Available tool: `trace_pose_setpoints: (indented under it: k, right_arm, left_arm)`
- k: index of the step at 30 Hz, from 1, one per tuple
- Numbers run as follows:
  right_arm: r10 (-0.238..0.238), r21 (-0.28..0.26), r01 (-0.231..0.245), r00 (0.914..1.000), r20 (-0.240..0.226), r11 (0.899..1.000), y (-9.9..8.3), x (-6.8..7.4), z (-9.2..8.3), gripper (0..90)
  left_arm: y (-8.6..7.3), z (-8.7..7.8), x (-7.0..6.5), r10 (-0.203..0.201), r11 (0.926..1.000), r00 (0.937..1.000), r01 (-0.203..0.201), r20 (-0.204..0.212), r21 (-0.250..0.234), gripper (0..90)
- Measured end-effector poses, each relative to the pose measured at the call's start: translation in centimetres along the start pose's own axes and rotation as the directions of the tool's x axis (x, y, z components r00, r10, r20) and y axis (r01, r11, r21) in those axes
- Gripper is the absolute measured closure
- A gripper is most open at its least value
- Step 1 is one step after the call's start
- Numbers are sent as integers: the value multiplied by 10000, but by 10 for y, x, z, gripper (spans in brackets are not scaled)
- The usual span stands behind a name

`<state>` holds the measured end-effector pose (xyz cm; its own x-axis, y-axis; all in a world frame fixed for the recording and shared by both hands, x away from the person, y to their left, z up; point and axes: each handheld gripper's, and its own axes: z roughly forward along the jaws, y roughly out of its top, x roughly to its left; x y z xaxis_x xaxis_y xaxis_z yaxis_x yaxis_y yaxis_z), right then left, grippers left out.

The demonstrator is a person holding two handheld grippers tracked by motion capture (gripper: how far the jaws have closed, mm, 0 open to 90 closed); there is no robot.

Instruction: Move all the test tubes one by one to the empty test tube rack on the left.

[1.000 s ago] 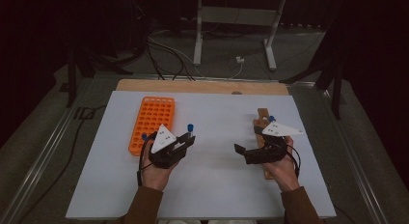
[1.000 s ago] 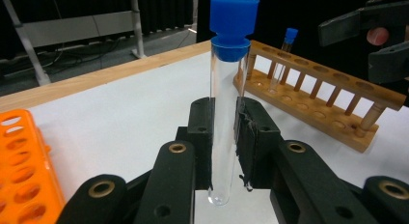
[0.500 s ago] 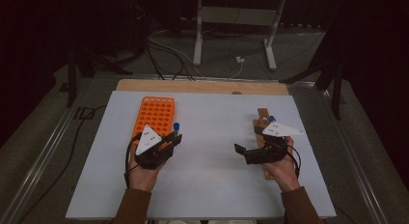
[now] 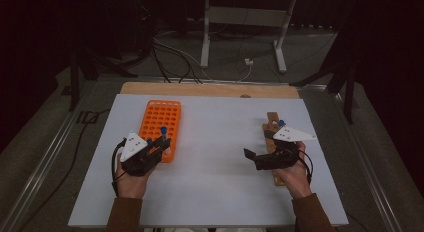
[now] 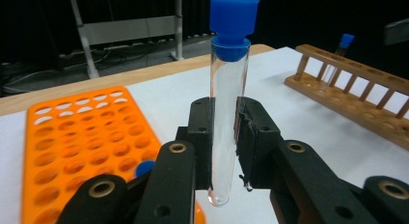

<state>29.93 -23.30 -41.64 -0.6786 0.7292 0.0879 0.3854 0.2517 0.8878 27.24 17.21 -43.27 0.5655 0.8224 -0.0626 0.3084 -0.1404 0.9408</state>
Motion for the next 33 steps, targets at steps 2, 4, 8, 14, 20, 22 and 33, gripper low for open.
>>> trace_pose_setpoints:
  k: [2,4,8,14,20,22,33]
  right_arm:
    - [11,6,-11,10000,5,10000,0,0,0,0]
    - [9,-3,-9,10000,14,10000,0,-1,0,0]
    - [15,3,-15,10000,7,10000,0,-1,0,0]
    - [20,-6,-20,10000,46,10000,-1,-2,-1,0]
    - [7,-15,-7,10000,57,10000,-1,-2,-1,0]
    - [18,-23,-18,10000,57,10000,-1,-2,-1,0]
    - [-3,-19,3,10000,74,10000,-1,-2,-1,0]
  left_arm:
    - [-1,-2,3,41,10000,10000,-40,-88,36,782]
    - [-1,-4,6,58,10000,9999,-58,-141,35,782]
    - [-3,-10,12,-64,10000,9996,64,-283,-1,782]
    - [-7,-17,20,-230,9997,9983,227,-545,-55,782]
    - [-7,-23,27,-276,9995,9967,265,-758,-146,781]
    - [-8,-25,30,-282,9995,9959,270,-865,-150,781]
    - [-16,-29,42,-481,9985,9882,439,-1456,-321,781]
